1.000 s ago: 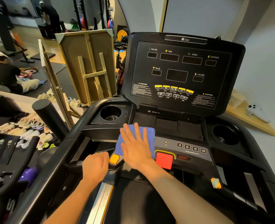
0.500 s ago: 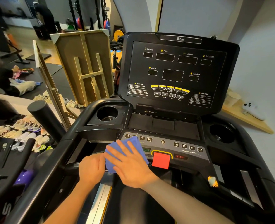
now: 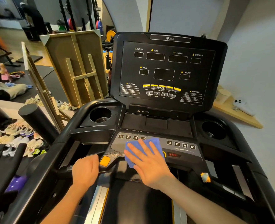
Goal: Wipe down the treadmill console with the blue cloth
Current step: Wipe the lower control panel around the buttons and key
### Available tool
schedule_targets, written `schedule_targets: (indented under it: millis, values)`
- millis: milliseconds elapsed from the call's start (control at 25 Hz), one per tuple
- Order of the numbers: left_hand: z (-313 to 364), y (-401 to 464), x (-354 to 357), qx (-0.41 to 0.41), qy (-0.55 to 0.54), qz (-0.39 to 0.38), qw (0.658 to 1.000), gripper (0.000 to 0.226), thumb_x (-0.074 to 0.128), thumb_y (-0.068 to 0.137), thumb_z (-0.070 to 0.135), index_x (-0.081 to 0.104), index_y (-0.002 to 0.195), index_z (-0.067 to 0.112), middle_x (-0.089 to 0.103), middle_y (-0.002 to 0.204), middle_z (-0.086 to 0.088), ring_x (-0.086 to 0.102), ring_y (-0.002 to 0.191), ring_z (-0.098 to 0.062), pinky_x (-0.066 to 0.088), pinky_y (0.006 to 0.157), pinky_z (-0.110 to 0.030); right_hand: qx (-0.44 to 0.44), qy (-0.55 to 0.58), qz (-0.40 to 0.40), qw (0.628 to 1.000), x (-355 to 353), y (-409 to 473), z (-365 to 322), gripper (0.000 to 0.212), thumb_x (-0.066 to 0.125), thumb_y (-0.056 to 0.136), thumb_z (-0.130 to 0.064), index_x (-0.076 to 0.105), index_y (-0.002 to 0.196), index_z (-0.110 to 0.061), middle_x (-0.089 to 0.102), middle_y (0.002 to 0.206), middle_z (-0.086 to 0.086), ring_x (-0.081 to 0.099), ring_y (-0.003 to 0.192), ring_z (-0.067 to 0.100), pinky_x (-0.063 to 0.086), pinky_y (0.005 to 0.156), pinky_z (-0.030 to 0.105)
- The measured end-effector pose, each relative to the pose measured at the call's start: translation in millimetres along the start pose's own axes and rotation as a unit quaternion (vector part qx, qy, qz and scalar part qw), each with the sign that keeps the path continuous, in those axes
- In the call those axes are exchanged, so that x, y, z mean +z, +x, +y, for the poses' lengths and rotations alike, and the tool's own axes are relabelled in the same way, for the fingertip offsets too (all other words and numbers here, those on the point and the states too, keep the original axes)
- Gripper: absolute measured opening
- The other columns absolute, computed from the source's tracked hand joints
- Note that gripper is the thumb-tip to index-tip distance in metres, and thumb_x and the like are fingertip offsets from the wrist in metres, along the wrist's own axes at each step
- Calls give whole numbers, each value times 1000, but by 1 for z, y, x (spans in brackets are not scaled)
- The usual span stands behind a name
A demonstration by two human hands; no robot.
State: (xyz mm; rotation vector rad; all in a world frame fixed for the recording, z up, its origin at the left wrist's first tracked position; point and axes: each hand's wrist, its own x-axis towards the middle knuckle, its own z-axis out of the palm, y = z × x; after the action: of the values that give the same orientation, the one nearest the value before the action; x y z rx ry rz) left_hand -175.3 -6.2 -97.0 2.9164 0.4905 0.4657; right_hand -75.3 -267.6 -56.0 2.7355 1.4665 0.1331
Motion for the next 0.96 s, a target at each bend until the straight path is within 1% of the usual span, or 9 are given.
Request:
schedule_targets:
  millis: [200,280,360,520,600,680,760,880,960]
  values:
    - [2,0,0,-18,-8,-26,999,16,73,78,10,63,67,15,64,55,-2,56,46,-14,45,47,-25,46,0,-2,999,0,-33,27,65,34,104,-45,-2,159,-37,-7,168,-12,-10,154,27,3,120,55]
    - [2,1,0,-30,-2,-40,999,12,74,77,10,65,69,14,66,58,-4,58,48,-16,49,49,-28,62,-16,1,998,0,-46,36,66,35,104,-45,1,159,-36,-3,168,-11,-5,155,27,7,120,55]
    - [2,2,1,-40,-5,-45,998,12,74,78,10,66,70,14,66,58,-4,58,48,-16,48,49,-28,78,-25,15,997,0,-62,46,62,32,104,-45,7,160,-34,3,168,-9,2,155,28,11,120,55]
    - [3,1,3,-61,-5,-55,997,10,71,81,12,67,71,14,66,59,-4,57,50,-14,46,50,-27,108,-20,55,992,-1,-95,63,58,38,103,-39,23,158,-30,17,167,-6,12,154,28,18,121,56]
    - [2,1,4,-67,-10,-53,996,11,68,82,12,66,72,14,66,60,-4,56,51,-14,47,51,-28,129,-32,53,990,-2,-107,71,57,39,100,-39,33,155,-27,26,164,-3,21,152,30,23,119,57]
    - [1,1,5,-67,-13,-54,996,13,66,84,12,65,71,15,66,60,-3,56,51,-14,47,51,-28,157,-38,33,986,-1,-119,78,58,39,97,-40,35,154,-27,29,163,-1,26,150,31,27,117,58]
    - [0,1,6,-65,-10,-57,996,13,67,83,12,65,71,15,65,59,-3,55,51,-14,47,50,-27,191,-41,8,981,0,-130,85,60,33,97,-41,31,155,-26,28,163,0,25,150,32,30,115,57]
    - [0,1,5,-69,-2,-69,995,12,69,82,12,65,71,15,66,60,-3,56,51,-14,49,51,-28,262,-16,4,965,1,-137,92,62,11,102,-49,31,154,-23,31,161,3,25,150,34,41,111,53]
    - [1,1,5,-66,-1,-69,995,13,70,80,11,64,70,15,65,59,-3,55,50,-14,49,49,-28,289,-1,9,957,2,-133,96,64,7,104,-50,32,154,-19,31,161,6,26,148,38,44,108,55]
